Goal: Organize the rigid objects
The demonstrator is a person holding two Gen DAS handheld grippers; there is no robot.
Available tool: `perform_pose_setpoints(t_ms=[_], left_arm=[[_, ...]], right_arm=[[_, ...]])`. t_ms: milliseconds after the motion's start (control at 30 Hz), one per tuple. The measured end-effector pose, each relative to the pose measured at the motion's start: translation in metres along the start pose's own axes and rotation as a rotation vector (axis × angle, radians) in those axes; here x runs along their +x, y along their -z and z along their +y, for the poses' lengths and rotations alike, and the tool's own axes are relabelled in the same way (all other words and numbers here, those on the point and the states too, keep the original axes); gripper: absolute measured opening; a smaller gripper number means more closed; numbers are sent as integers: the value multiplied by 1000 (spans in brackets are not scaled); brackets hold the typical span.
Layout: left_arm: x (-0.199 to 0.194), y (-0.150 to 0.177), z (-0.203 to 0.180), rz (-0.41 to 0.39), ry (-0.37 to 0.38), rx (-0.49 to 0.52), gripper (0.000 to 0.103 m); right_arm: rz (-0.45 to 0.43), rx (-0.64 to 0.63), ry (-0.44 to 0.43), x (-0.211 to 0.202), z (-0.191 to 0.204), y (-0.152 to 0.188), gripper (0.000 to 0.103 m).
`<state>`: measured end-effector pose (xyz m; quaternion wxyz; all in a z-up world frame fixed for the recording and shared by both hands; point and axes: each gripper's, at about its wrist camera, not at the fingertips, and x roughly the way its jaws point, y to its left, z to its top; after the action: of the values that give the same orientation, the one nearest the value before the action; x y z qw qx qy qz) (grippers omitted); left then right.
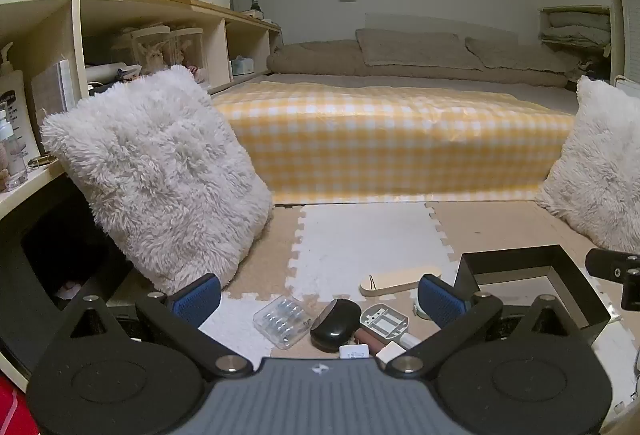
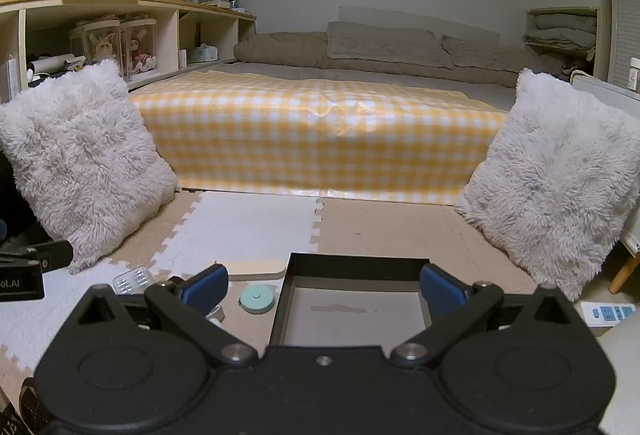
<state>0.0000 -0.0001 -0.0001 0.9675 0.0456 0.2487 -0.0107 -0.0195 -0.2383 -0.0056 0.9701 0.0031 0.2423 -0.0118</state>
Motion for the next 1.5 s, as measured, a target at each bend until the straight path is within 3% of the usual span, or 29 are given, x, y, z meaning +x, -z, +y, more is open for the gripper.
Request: perform_pose_setpoints(t_ms=[1500], left_arm=[[0,0,0,12,1,-3,103]], right_arm=[[6,-4,2,1,2,1,103]])
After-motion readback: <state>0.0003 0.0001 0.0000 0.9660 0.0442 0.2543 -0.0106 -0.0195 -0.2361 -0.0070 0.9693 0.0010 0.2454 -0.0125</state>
